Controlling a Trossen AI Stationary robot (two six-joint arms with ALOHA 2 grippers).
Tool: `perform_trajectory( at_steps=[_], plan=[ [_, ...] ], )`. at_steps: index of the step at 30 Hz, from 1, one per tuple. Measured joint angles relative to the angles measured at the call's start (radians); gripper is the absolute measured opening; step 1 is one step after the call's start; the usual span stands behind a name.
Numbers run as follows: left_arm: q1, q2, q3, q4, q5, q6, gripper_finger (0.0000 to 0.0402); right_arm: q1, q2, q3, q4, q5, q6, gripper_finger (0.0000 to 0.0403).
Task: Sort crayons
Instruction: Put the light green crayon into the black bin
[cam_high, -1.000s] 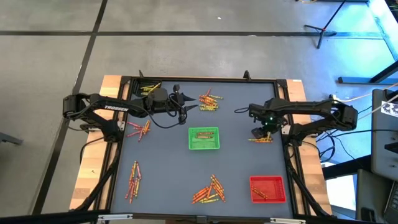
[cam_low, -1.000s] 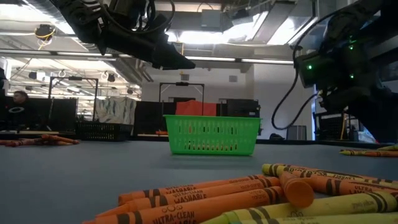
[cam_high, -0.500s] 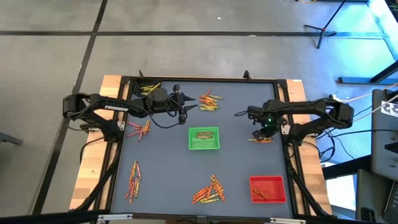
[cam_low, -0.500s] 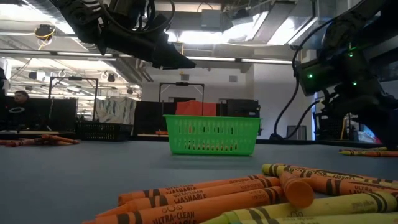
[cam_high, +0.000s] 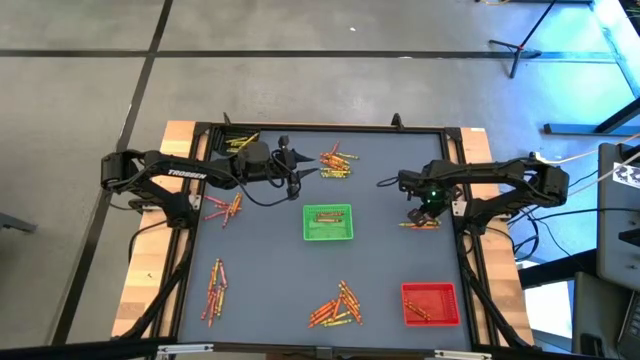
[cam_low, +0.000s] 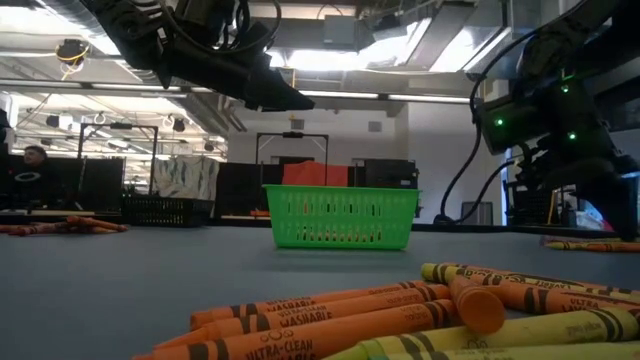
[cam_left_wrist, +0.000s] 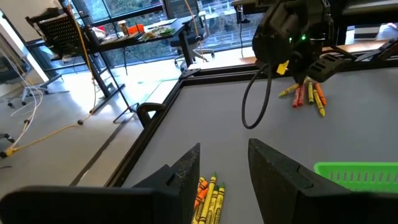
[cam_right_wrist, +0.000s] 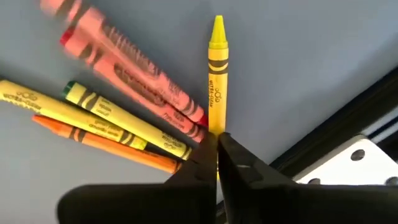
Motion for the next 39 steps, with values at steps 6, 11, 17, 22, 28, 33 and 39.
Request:
perform_trajectory(
  at_steps=[6, 11, 17, 22, 28, 33, 39],
  plan=[
    [0.000, 0.000, 0.000, 0.000, 0.000, 0.000, 0.0119, 0.000, -0.002, 0.035, -0.017, 0.037, -0.026, 0.0002],
    [0.000, 0.000, 0.000, 0.000, 0.000, 0.000, 0.0119, 0.000, -0.002, 0.049, 0.010, 0.117, -0.039, 0.0017],
    [0.000, 0.000, 0.000, 0.000, 0.000, 0.000, 0.0119, 0.000, 0.007, 0.029, 0.038, 0.126, -0.036, 0.0071],
    [0.000, 0.000, 0.000, 0.000, 0.000, 0.000, 0.0119, -0.001, 0.034, 0.011, 0.074, 0.127, -0.013, 0.0124],
    [0.000, 0.000, 0.000, 0.000, 0.000, 0.000, 0.0119, 0.000, 0.098, 0.011, 0.105, 0.128, -0.012, 0.0126],
    [0.000, 0.000, 0.000, 0.000, 0.000, 0.000, 0.0119, 0.000, 0.115, 0.016, 0.119, 0.119, -0.038, 0.0060],
    [-0.001, 0.000, 0.000, 0.000, 0.002, -0.001, 0.0119, 0.002, 0.119, 0.049, 0.095, 0.183, -0.039, 0.0016]
  ],
)
